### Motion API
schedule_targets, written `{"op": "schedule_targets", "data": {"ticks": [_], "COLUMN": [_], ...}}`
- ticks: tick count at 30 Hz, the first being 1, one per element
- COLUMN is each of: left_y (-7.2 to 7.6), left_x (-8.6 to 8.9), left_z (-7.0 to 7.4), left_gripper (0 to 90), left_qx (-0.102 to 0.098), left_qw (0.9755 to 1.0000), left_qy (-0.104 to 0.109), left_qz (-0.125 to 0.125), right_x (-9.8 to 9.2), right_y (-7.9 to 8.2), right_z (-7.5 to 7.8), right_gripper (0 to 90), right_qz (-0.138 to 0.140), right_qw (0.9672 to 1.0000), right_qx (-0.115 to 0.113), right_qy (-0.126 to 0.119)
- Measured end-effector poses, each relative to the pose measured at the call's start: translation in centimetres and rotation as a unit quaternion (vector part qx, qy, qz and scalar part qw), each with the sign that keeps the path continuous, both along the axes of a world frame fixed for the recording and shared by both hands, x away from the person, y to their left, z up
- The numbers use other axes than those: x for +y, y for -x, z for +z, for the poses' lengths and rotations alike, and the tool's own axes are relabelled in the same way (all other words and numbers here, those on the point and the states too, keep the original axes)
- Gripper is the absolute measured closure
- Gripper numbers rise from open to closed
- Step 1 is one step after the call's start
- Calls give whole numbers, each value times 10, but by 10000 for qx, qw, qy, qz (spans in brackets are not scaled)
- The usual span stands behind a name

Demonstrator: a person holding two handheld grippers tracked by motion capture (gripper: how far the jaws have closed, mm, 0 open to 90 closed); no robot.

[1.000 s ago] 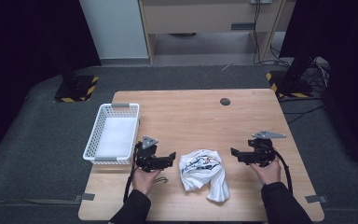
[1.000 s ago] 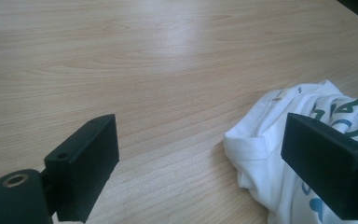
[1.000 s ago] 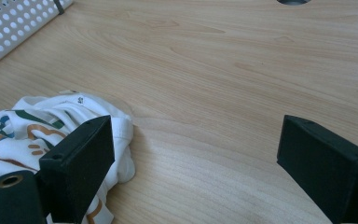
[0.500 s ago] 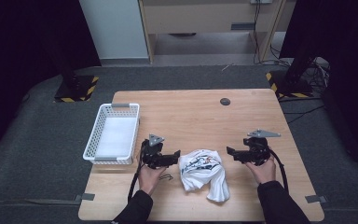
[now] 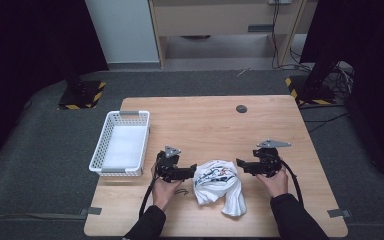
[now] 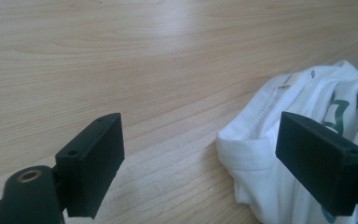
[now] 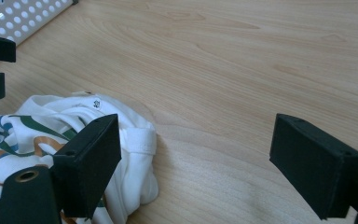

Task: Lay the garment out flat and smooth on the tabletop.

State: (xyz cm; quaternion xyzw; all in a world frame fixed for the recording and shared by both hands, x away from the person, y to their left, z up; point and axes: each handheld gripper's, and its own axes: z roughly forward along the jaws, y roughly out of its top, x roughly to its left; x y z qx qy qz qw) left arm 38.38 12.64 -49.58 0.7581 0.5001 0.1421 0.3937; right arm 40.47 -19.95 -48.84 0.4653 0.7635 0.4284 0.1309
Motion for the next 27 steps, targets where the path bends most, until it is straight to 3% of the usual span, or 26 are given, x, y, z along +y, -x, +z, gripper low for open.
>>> {"op": "schedule_targets", "data": {"ticks": [5, 17, 22, 27], "left_y": [1, 4, 4, 4], "left_x": [-4, -16, -15, -15], "left_z": [-7, -15, -19, -22], "left_gripper": [168, 274, 373, 558], "left_qx": [141, 262, 376, 493], "left_qw": [9999, 9990, 9986, 9976], "left_qy": [56, -165, -59, 55], "left_qz": [-48, -314, -364, -492], "right_x": [7, 18, 20, 23], "right_y": [-2, -2, -2, -1], "right_z": [-5, -16, -19, -23], "right_gripper": [186, 273, 343, 436], "right_qz": [101, 340, 418, 522], "right_qw": [9999, 9989, 9982, 9973], "right_qx": [96, 310, 426, 505], "right_qy": [-24, -36, -113, -113]}}
